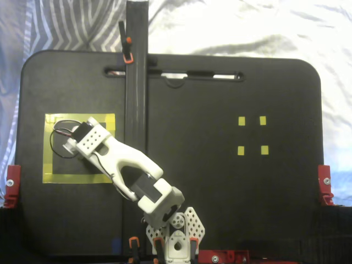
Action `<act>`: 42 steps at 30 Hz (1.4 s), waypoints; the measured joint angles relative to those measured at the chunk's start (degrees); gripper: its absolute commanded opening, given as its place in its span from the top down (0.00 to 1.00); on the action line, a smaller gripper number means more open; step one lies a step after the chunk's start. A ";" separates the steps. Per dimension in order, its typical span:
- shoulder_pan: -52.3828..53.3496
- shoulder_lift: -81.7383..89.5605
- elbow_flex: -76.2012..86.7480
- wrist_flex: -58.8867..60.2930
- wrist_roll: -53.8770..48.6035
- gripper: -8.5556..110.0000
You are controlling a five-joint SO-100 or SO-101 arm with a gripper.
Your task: Grasp a block and put it in the designated area.
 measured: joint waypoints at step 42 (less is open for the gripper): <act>8.09 30.67 0.00 10.02 0.35 0.93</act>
